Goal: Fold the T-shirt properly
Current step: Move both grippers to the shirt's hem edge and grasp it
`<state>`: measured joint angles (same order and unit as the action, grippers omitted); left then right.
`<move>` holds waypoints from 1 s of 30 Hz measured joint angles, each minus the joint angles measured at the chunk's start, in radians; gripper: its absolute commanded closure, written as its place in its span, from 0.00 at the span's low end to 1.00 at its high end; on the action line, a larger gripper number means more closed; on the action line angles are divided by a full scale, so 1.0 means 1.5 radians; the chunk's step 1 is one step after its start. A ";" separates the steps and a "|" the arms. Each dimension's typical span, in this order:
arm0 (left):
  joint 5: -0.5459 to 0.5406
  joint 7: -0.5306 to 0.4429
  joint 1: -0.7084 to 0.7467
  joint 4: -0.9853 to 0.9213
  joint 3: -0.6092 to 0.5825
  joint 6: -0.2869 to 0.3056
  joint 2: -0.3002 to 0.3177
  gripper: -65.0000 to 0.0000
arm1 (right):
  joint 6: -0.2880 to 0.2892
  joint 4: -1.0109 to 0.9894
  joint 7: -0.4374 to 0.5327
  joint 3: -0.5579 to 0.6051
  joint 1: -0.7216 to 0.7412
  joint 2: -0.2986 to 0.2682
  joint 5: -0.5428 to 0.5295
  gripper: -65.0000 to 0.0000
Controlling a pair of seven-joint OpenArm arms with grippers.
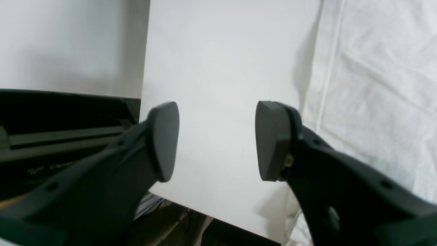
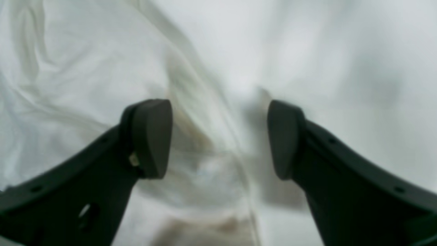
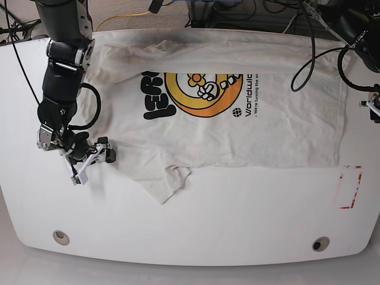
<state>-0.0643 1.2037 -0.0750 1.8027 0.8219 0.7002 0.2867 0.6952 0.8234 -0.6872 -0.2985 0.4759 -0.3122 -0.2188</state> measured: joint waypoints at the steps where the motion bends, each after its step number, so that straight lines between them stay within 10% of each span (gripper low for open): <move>1: -0.001 0.000 0.000 0.000 -0.001 0.000 -0.001 0.50 | 0.000 -0.003 0.007 -0.001 0.002 0.005 0.005 0.35; 8: -0.001 -0.038 -0.002 0.000 -0.002 0.000 -0.001 0.49 | 0.001 -0.005 0.035 -0.001 0.005 0.055 0.034 0.36; 13: 0.001 -0.120 -0.007 -0.036 -0.014 -0.007 -0.002 0.36 | 0.001 -0.005 0.037 -0.001 0.006 0.062 0.039 0.56; 21: -0.003 -0.264 -0.079 -0.221 -0.081 -0.172 0.008 0.28 | 0.001 -0.008 0.036 0.000 0.005 0.061 0.044 0.93; 30: 0.000 -0.366 -0.169 -0.460 -0.144 -0.201 0.025 0.28 | 0.001 -0.009 0.032 0.000 0.003 0.059 0.044 1.00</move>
<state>-0.0647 0.6540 -0.3286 1.1126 0.6064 0.3988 0.3244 0.6960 0.8104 -0.6392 -0.2989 0.4801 -0.2237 -0.1532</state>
